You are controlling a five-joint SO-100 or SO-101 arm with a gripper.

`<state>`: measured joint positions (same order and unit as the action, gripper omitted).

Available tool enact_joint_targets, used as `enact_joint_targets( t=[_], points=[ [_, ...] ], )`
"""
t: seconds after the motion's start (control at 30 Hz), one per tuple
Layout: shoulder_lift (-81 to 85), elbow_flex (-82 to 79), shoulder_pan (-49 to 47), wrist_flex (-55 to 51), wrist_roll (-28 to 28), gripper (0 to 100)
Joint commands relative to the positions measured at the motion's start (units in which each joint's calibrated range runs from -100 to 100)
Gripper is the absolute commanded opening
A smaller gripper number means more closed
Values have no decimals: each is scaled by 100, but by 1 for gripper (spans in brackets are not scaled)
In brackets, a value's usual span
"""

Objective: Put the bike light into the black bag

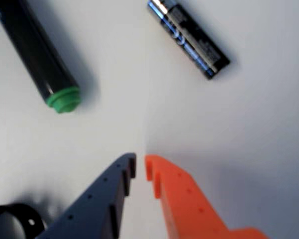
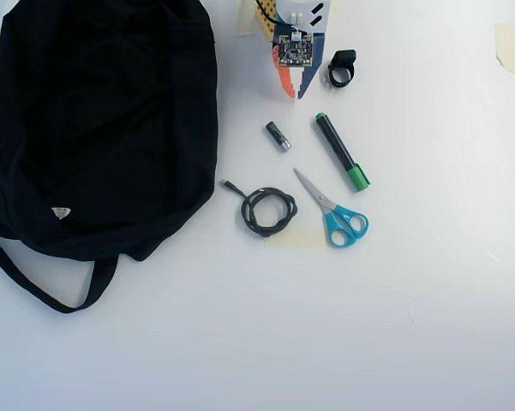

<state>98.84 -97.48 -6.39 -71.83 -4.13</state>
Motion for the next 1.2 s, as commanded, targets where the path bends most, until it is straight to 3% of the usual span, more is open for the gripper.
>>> enact_joint_targets(
  t=[0.0,1.17],
  points=[
    [58,-180,11,-35,4,2],
    [58,-180,-56,-35,-38,2]
  ],
)
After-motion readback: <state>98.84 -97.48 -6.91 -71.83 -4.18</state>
